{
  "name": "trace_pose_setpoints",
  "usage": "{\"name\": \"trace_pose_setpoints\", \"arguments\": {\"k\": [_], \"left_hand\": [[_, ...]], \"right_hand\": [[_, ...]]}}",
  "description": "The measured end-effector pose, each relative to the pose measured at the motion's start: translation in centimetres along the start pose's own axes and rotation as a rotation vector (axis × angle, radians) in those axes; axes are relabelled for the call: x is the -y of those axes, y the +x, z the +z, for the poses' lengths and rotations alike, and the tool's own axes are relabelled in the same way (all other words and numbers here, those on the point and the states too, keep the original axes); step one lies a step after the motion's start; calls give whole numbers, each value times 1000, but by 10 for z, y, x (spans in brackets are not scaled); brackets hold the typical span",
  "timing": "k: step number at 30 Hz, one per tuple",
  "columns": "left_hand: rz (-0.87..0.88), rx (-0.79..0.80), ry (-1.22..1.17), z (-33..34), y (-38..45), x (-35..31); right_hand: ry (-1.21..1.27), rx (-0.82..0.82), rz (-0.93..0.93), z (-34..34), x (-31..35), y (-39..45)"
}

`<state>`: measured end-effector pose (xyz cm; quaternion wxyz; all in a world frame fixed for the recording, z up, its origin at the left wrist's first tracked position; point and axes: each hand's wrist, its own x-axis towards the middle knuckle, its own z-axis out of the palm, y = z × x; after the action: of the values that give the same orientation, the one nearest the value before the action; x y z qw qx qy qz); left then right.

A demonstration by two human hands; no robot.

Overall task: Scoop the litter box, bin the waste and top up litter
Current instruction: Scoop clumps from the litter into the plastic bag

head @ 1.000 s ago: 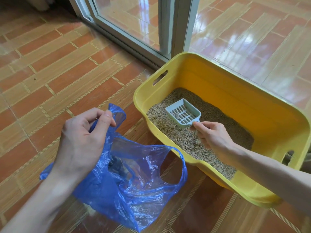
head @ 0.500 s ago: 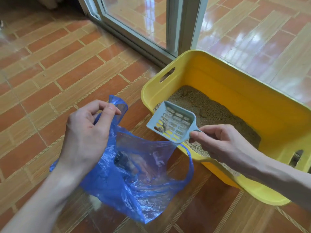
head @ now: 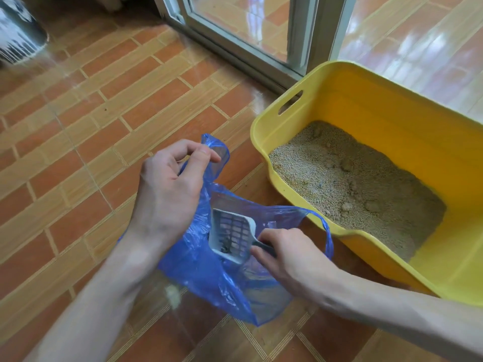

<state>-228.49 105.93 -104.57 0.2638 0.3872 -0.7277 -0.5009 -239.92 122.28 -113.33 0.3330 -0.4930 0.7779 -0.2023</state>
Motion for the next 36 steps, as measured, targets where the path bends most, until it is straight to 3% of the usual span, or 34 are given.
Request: {"name": "trace_pose_setpoints", "arguments": {"k": [3, 6, 9, 24, 32, 36], "left_hand": [[-2, -8, -10, 3, 1, 2], [-2, -19, -18, 8, 1, 3], [2, -22, -15, 10, 2, 3], [10, -61, -51, 14, 6, 6], [16, -39, -81, 16, 9, 10], [7, -43, -95, 18, 12, 9]], "right_hand": [[-212, 15, -38, 18, 4, 15], [-430, -22, -262, 27, 5, 24], [-593, -32, -329, 30, 3, 27], [-242, -230, -330, -34, -26, -11], [21, -382, -39, -94, -39, -29], [-83, -265, 249, -136, -75, -19]]}}
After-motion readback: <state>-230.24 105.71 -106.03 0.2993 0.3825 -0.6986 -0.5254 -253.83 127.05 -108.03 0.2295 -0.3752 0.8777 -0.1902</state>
